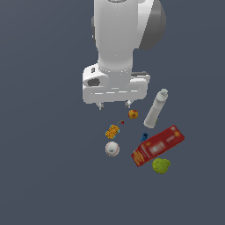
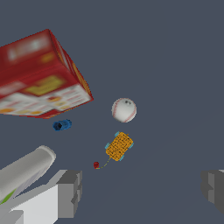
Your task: Pick up a designated object from a clutter of objects.
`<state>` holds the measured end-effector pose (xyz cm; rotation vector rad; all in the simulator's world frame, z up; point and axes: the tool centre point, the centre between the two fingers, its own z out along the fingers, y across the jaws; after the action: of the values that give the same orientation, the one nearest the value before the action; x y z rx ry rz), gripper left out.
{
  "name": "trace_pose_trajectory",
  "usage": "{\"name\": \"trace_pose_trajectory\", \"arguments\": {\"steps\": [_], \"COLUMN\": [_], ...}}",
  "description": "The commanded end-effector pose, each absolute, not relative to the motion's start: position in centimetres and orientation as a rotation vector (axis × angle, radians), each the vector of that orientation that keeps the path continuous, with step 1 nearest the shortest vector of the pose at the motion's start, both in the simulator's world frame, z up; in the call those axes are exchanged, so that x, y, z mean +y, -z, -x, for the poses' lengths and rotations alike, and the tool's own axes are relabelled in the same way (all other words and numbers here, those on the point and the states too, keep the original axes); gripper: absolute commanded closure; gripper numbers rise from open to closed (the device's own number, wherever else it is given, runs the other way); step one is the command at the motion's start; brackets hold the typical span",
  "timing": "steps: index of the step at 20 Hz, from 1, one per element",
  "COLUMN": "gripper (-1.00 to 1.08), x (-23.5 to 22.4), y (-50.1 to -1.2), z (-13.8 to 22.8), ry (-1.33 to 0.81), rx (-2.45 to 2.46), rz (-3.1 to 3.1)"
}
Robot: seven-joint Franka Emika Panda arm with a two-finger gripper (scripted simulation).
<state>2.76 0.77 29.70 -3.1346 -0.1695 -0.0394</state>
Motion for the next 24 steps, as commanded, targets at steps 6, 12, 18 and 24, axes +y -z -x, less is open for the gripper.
{"name": "trace_pose_trajectory", "arguments": {"steps": [6,12,18,24], "gripper": [-0.92,-0.92,-0.92,-0.92], "x": [0.3,0.0,-0.2,-0.3], "y": [-26.4,-23.3,-20.1,-16.9], "z": [-4.3,-5.5,-6.6,-7.4], "ry": [0.022,0.005,-0.010,-0.017], "rx": [-0.467,-0.740,-1.008,-1.266], "rz": [3.127,3.085,3.011,2.907]}}
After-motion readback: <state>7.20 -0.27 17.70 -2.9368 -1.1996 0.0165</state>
